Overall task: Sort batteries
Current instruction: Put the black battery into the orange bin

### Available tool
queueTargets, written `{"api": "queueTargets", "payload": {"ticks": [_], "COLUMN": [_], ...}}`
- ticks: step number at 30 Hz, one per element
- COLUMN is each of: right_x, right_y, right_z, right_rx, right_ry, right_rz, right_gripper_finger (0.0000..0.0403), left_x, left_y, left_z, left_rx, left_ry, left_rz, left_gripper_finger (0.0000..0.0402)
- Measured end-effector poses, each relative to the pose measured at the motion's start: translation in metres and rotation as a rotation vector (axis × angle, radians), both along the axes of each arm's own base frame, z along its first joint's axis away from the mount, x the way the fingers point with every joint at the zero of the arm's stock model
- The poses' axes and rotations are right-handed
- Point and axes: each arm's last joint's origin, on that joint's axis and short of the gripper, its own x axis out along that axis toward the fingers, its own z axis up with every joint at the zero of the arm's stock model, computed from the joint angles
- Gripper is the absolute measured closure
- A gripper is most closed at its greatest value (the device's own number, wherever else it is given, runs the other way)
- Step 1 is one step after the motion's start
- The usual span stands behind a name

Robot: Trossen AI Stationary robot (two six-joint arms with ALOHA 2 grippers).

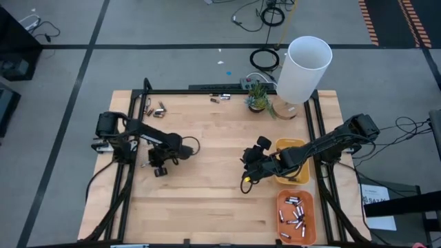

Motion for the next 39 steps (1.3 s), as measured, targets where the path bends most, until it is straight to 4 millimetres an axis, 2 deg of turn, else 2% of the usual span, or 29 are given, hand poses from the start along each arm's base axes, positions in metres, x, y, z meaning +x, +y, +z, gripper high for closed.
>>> {"api": "queueTargets", "payload": {"ticks": [8, 12, 19, 23, 26, 30, 34, 39], "right_x": [0.000, 0.000, -0.001, -0.004, -0.013, -0.032, -0.052, -0.072], "right_y": [0.000, 0.000, 0.000, 0.001, 0.000, -0.002, -0.007, -0.010], "right_z": [0.000, 0.000, -0.001, -0.004, -0.002, 0.014, 0.028, 0.032], "right_rx": [-0.001, -0.001, 0.015, 0.045, 0.020, -0.052, -0.021, 0.007], "right_ry": [0.002, 0.002, 0.014, 0.075, 0.094, 0.031, 0.008, 0.036], "right_rz": [0.000, 0.000, 0.014, 0.039, -0.021, -0.161, -0.253, -0.346], "right_gripper_finger": [0.0236, 0.0236, 0.0236, 0.0236, 0.0236, 0.0236, 0.0236, 0.0236], "left_x": [0.037, 0.062, 0.096, 0.104, 0.107, 0.118, 0.138, 0.170], "left_y": [-0.017, -0.026, -0.036, -0.037, -0.038, -0.048, -0.061, -0.079], "left_z": [0.019, 0.035, 0.094, 0.134, 0.154, 0.156, 0.141, 0.121], "left_rx": [-0.014, 0.015, 0.024, 0.022, 0.003, -0.069, -0.204, -0.305], "left_ry": [-0.191, -0.334, -0.709, -1.027, -1.256, -1.492, -1.741, -2.026], "left_rz": [-0.099, -0.167, -0.232, -0.238, -0.266, -0.330, -0.391, -0.458], "left_gripper_finger": [0.0353, 0.0354, 0.0354, 0.0355, 0.0355, 0.0355, 0.0355, 0.0355]}}
